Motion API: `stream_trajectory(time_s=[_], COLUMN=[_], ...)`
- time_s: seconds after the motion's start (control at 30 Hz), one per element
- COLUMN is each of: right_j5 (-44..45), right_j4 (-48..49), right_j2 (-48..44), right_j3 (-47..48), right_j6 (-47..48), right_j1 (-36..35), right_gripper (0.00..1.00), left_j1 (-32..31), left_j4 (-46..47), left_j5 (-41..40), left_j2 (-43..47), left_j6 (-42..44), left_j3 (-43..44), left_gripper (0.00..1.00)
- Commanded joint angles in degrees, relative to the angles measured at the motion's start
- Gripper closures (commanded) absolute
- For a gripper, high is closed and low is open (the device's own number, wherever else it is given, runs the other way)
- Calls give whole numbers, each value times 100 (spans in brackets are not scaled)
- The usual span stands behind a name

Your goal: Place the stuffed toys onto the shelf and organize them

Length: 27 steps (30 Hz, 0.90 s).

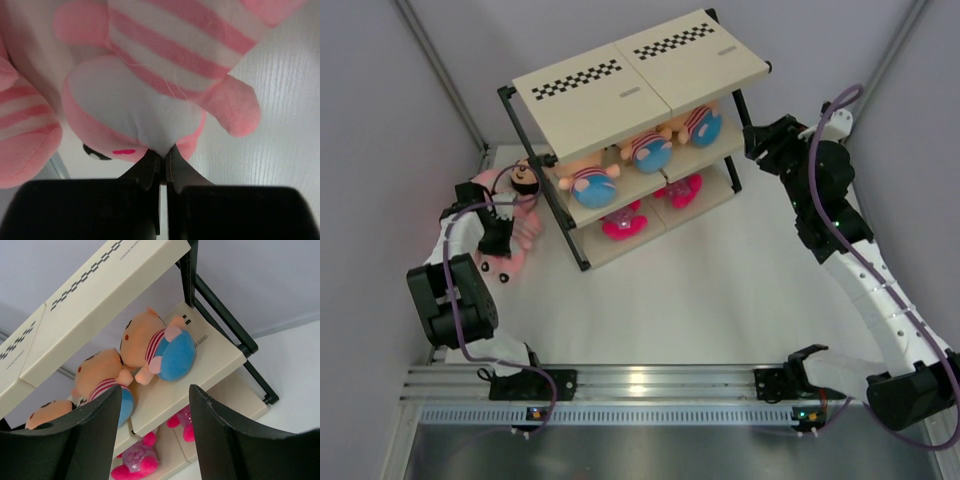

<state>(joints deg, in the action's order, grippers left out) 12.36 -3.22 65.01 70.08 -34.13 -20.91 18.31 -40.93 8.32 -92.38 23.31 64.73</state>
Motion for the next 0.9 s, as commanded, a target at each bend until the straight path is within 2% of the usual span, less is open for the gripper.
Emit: stream_trajectory(time_s=[0.0, 0.1, 0.13, 0.2, 0.23, 0.3, 0.33, 0.4, 0.43, 0.47, 0.6, 0.67, 0.77, 0.87], right_j5=[-251, -900, -1476, -2068, -2706, -3412, -4147, -5001, -5215, -5365, -5666, -5640, -5429, -5025], right_j4=[41, 67, 68, 50, 15, -29, -99, -239, -240, -249, -276, -205, 40, 269], right_j2=[-358, -489, -516, -551, -560, -560, -551, -490, -464, -446, -209, -77, 292, 810], right_j3=[49, 58, 93, 119, 120, 154, 146, 129, 111, 85, -47, -91, -127, 100], right_j6=[600, 1135, 1476, 1785, 2118, 2436, 2759, 3190, 3306, 3368, 3887, 4054, 4344, 4564], right_j1=[-98, -107, -107, -124, -124, -194, -229, -404, -492, -572, -1264, -1556, -2415, -2821], right_gripper=[43, 44, 44, 44, 44, 44, 44, 43, 43, 43, 41, 40, 37, 35], left_j1=[-29, -20, -20, -20, -20, -20, -20, -20, -29, -29, -55, -108, -353, -678], left_j4=[234, -167, -387, -1001, -1214, -1879, -2093, -2793, -3085, -3340, -4518, -4573, -4573, -4573], left_j5=[126, 510, 748, 1109, 1424, 1707, 1987, 2487, 2491, 2786, 3166, 3272, 3325, 3440], left_j2=[482, 1052, 1229, 1772, 1959, 2469, 2618, 3013, 3128, 3312, 3621, 3770, 3964, 4043], left_j6=[173, 454, 716, 1034, 1192, 1754, 1965, 2972, 2977, 3578, 4821, 4858, 4911, 4737], left_j3=[-74, -145, -136, -75, -57, 13, 22, -4, -22, -65, -13, -13, -22, 100], left_gripper=[100, 100, 100, 100, 100, 100, 100, 100, 100, 100, 100, 100, 100, 100])
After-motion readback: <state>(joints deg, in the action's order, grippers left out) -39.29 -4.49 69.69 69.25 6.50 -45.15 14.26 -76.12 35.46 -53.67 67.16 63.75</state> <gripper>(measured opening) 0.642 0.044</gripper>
